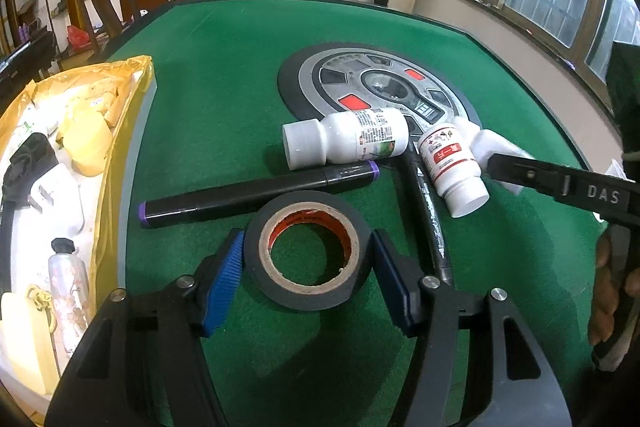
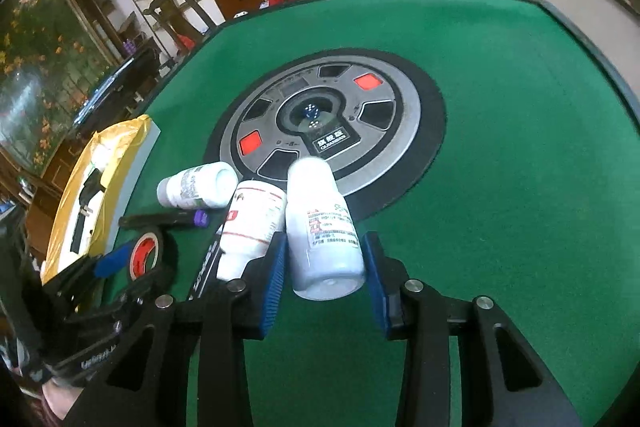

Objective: Organize rigid objects
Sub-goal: 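Grasp the black tape roll with the left tool while the right tool grasps the white bottle, then lift the tape roll with the left tool while the right tool lifts the white bottle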

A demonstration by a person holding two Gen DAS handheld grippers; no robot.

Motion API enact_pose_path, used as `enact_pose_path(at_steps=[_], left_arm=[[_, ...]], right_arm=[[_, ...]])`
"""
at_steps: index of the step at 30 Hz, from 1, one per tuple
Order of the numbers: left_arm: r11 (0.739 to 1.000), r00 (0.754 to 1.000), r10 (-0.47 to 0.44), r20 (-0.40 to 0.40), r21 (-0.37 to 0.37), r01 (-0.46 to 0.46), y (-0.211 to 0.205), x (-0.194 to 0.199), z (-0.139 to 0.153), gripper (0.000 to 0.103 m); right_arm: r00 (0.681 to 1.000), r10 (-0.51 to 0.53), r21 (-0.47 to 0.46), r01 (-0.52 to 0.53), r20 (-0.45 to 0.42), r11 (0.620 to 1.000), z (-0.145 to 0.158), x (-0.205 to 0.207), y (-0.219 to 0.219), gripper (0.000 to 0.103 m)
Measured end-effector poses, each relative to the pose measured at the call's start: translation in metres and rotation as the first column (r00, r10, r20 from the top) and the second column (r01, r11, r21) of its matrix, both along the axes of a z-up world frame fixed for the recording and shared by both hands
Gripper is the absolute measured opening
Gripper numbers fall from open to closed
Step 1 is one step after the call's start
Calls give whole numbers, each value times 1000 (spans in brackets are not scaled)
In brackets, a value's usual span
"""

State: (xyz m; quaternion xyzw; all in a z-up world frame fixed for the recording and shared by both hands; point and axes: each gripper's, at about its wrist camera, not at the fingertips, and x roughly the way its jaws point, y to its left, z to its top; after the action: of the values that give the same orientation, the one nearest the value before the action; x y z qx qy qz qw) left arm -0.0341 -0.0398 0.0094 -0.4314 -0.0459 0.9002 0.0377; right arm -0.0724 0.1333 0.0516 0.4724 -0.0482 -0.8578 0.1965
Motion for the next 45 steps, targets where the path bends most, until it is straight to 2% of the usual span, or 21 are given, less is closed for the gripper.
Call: enact_pose_path(at_steps=[3, 7, 13, 22, 32, 40, 45], left_arm=[[1000, 1000, 0, -1, 8, 0, 0, 0, 0, 61], [1000, 1000, -1, -1, 7, 1, 1, 0, 0, 61], [1000, 1000, -1, 0, 0, 1, 2, 0, 0, 61], [1000, 1000, -3, -2, 6, 3, 2, 1, 0, 61], [1000, 1000, -1, -23, 25, 2, 0, 5, 3, 61], [1000, 999, -2, -54, 31, 3, 1, 9, 7, 61], [1000, 997, -3, -74, 1, 3, 3, 12, 9, 61]], right_arm=[[1000, 22, 46, -22, 0, 999, 0, 1, -8, 33], [997, 58, 105, -64, 60, 992, -11, -1, -25, 33], [999, 52, 168, -54, 16, 984, -10, 3, -33, 35], [1000, 28, 96, -29, 6, 995, -12, -1, -26, 31], [997, -36, 22, 37, -62, 999, 9, 3, -15, 30], [994, -22, -29, 19, -107, 999, 22, 10, -23, 30], [992, 14, -39, -19, -128, 999, 23, 17, -36, 30]])
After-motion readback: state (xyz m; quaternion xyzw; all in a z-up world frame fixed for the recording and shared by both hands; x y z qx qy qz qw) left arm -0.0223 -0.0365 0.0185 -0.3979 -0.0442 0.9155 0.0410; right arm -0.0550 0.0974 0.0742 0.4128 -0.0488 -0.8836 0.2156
